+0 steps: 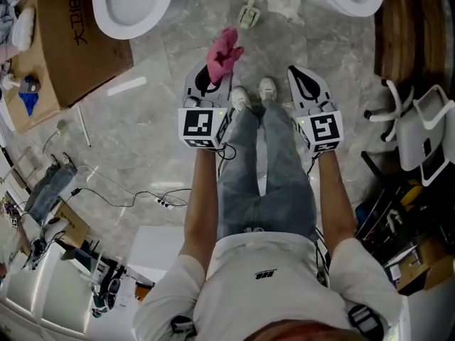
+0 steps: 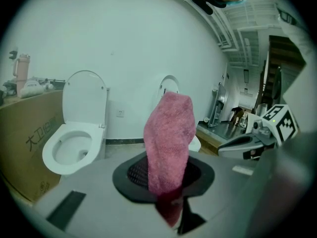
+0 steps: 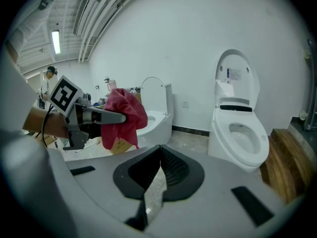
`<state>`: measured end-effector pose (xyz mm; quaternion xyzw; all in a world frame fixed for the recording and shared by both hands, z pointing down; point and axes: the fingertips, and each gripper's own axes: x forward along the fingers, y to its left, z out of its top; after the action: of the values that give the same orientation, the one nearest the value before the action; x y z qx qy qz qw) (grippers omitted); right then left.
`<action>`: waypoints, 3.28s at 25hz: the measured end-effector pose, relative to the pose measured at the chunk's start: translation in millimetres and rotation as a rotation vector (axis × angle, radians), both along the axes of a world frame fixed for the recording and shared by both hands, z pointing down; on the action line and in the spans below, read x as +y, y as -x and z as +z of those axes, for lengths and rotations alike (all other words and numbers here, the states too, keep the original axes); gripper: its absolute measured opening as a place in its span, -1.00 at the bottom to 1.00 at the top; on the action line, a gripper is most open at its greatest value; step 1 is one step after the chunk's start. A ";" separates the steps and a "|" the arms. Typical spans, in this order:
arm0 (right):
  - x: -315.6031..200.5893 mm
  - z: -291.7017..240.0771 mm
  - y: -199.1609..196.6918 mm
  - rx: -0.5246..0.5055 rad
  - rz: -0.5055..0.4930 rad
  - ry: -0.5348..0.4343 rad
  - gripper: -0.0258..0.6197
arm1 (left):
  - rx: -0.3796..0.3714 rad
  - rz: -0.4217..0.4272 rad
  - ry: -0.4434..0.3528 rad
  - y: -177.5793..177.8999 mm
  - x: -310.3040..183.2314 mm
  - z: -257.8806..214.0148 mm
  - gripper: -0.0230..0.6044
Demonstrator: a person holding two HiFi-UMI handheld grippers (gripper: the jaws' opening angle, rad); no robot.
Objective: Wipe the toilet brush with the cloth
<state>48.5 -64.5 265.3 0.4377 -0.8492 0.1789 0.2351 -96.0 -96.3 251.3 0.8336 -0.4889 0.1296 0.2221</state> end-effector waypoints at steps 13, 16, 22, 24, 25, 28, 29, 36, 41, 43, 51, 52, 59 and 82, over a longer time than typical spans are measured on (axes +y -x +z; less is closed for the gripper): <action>-24.9 78.5 -10.8 -0.031 -0.052 0.045 -0.93 | -0.005 -0.016 0.052 -25.9 -11.8 72.9 -0.65; -33.8 100.3 -13.1 -0.038 -0.080 0.066 -0.93 | -0.013 -0.047 0.080 -28.2 -18.3 92.6 -0.65; -58.5 143.5 -18.2 -0.048 -0.116 0.100 -0.93 | -0.020 -0.090 0.117 -32.0 -34.5 130.1 -0.65; -65.1 154.7 -17.7 -0.047 -0.129 0.107 -0.93 | -0.023 -0.089 0.132 -33.6 -37.0 141.9 -0.65; -68.6 160.1 -18.4 -0.047 -0.129 0.109 -0.93 | -0.028 -0.086 0.138 -34.6 -38.0 147.7 -0.65; -78.0 177.2 -21.9 -0.040 -0.120 0.110 -0.93 | -0.037 -0.073 0.145 -36.3 -41.4 164.7 -0.65; -80.7 183.3 -22.4 -0.036 -0.120 0.109 -0.93 | -0.031 -0.075 0.147 -36.7 -43.3 170.0 -0.65; -90.8 236.5 -19.8 -0.010 -0.126 0.084 -0.93 | -0.015 -0.055 0.124 -37.1 -51.7 217.0 -0.65; -89.2 282.5 -16.4 0.008 -0.137 0.059 -0.92 | -0.008 -0.050 0.100 -34.7 -51.1 257.8 -0.65; -89.4 301.8 -16.2 0.019 -0.143 0.049 -0.92 | -0.005 -0.048 0.091 -33.5 -51.5 274.9 -0.65; -96.4 370.6 -11.0 0.041 -0.163 -0.006 -0.85 | 0.028 -0.038 0.061 -27.8 -57.7 339.8 -0.65; -97.6 378.9 -8.9 0.043 -0.171 -0.013 -0.84 | 0.036 -0.037 0.061 -27.9 -59.1 347.3 -0.65; -108.6 432.5 8.9 0.052 -0.222 -0.066 -0.78 | 0.057 -0.019 0.023 -31.8 -68.6 385.9 -0.65; -157.3 543.1 57.4 0.187 -0.425 -0.231 -0.62 | 0.091 0.072 -0.168 -57.6 -106.0 446.0 -0.65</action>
<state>-8.9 -221.8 808.4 0.2877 -0.9116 -0.0137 0.2932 -38.4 -202.3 697.3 0.8713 -0.4573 0.0577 0.1686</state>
